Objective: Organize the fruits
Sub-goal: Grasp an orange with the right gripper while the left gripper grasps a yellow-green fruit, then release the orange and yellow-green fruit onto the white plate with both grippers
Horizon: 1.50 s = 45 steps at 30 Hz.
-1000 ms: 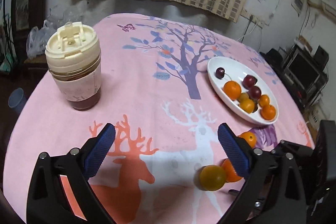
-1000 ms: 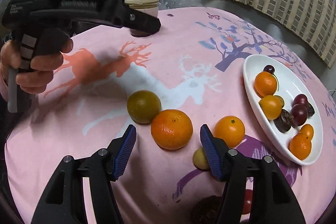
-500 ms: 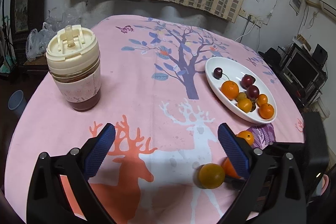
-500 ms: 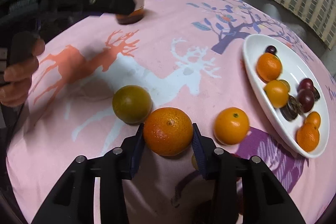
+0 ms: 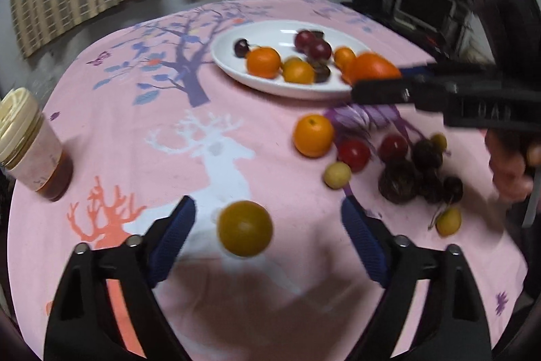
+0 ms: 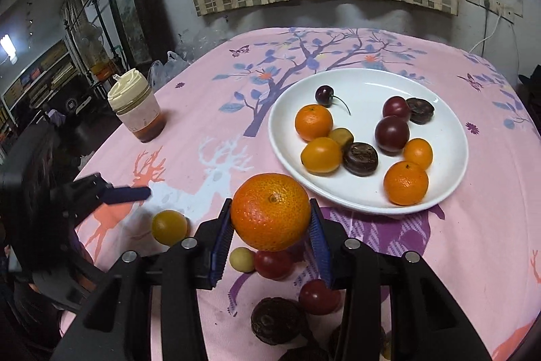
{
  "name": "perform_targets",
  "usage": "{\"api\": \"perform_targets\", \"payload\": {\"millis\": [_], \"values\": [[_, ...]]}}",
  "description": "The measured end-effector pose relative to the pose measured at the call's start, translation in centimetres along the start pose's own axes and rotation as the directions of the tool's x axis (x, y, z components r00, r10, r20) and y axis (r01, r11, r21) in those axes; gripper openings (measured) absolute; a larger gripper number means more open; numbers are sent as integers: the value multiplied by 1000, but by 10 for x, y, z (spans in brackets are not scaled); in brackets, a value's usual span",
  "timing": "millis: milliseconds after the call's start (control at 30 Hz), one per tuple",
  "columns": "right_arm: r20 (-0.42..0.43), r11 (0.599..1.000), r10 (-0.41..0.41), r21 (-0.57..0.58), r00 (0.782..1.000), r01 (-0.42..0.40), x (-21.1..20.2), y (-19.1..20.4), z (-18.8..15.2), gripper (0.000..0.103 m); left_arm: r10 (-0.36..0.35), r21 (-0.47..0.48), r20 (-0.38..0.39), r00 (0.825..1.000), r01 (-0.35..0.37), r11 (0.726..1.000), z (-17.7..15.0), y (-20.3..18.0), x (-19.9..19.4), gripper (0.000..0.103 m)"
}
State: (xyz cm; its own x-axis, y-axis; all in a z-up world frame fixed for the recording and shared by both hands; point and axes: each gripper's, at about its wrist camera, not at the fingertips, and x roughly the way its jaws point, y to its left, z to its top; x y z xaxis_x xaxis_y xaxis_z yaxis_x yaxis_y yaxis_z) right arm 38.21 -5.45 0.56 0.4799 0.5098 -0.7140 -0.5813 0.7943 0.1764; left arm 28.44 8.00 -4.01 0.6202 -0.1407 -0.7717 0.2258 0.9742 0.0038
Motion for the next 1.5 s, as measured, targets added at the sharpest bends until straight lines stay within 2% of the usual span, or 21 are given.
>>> {"api": "perform_targets", "payload": {"millis": [33, 100, 333, 400, 467, 633, 700, 800, 867, 967, 1033, 1133, 1167, 1233, 1267, 1333, 1500], "values": [[-1, 1000, 0, 0, 1000, 0, 0, 0, 0, 43, -2, 3, -19, 1000, 2, 1000, -1, -1, 5, 72], [-1, 1000, 1, 1, 1000, -1, 1, -2, -1, 43, 36, 9, -28, 999, -36, 999, -1, -2, 10, 68], [-5, 1000, 3, 3, 1000, -3, 0, -3, -2, 43, 15, -69, -59, 998, -19, 997, -3, 18, 16, 55], [-1, 1000, 1, 5, 1000, -1, -1, -2, -3, 43, 19, -71, -79, 997, -25, 997, -3, 19, 21, 44], [3, 1000, 1, 5, 1000, -1, -3, -3, -4, 43, 9, -70, -96, 995, -16, 997, -5, 19, 26, 39], [14, 1000, -1, -1, 1000, 1, -6, -3, -3, 43, 18, -61, -93, 996, -24, 998, -4, 18, 25, 37], [53, 1000, -16, -3, 998, 16, -13, -9, 2, 43, 5, -87, -74, 997, -12, 996, 1, 21, 20, 37], [129, 998, -55, 40, 990, 51, -22, -29, 12, 43, -28, -141, -21, 999, 25, 990, 26, 27, 10, 37], [172, 992, -98, 98, 980, 82, -20, -46, 19, 43, -7, -142, 20, 1000, 10, 990, 52, 27, 9, 37], [174, 973, -167, 191, 970, 133, -6, -76, 27, 44, -12, -136, 66, 998, 21, 990, 103, 19, 25, 37], [163, 964, -173, 229, 971, 133, 4, -95, 32, 44, -16, -136, 63, 998, 25, 990, 130, 12, 45, 37], [141, 957, -176, 255, 974, 136, 18, -117, 41, 44, 25, -126, 33, 999, -21, 992, 163, 1, 79, 37], [136, 958, -179, 249, 974, 141, 21, -121, 43, 44, 36, -129, 21, 999, -33, 991, 170, -1, 88, 38], [125, 961, -197, 222, 972, 166, 26, -123, 46, 56, 69, -148, 6, 998, -67, 987, 180, -2, 95, 68], [127, 960, -212, 214, 969, 182, 23, -121, 46, 60, 100, -168, 25, 995, -95, 981, 182, -1, 89, 89], [141, 964, -210, 198, 968, 180, 14, -115, 46, 60, 103, -190, 105, 989, -81, 978, 175, 0, 69, 93], [109, 984, -155, 103, 982, 144, -8, -84, 32, 60, 153, -223, 100, 983, -127, 967, 135, 12, 21, 96]]}}
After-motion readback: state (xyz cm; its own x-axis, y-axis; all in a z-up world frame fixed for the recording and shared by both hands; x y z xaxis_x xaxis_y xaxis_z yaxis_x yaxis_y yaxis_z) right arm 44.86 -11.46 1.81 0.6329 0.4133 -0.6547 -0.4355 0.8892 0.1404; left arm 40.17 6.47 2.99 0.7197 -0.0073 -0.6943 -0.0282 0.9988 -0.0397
